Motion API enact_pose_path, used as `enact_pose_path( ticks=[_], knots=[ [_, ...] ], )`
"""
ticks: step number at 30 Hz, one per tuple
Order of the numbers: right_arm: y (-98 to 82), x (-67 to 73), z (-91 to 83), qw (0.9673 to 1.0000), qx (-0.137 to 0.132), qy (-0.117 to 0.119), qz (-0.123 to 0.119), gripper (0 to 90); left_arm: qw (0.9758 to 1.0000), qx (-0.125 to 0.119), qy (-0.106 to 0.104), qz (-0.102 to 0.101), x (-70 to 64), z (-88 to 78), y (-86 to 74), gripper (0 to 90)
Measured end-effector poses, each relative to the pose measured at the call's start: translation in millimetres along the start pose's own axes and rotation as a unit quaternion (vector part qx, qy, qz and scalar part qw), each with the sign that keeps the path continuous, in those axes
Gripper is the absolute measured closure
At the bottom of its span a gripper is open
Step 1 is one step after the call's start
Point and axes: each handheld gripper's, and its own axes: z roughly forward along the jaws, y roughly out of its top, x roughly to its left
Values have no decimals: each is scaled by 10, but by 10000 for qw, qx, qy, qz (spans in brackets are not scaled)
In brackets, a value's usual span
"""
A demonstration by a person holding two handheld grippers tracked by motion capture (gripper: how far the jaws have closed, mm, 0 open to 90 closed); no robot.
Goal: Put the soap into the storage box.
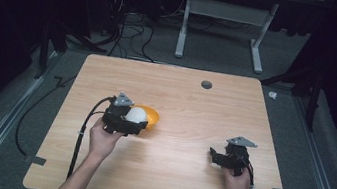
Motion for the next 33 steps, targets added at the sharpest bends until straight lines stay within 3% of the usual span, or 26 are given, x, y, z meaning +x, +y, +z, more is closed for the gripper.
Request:
enact_pose_path(
  ticks=[10,25,33],
  knots=[
    [-1,-3,-1,10000,-3,10,7,226,9998,180,68,-74,63,184,114,234],
    [-1,-2,-2,10000,0,11,19,226,9982,368,305,-374,198,415,89,234],
    [-1,-6,-2,10000,2,18,8,226,9968,500,473,-400,214,538,71,234]
  ],
)
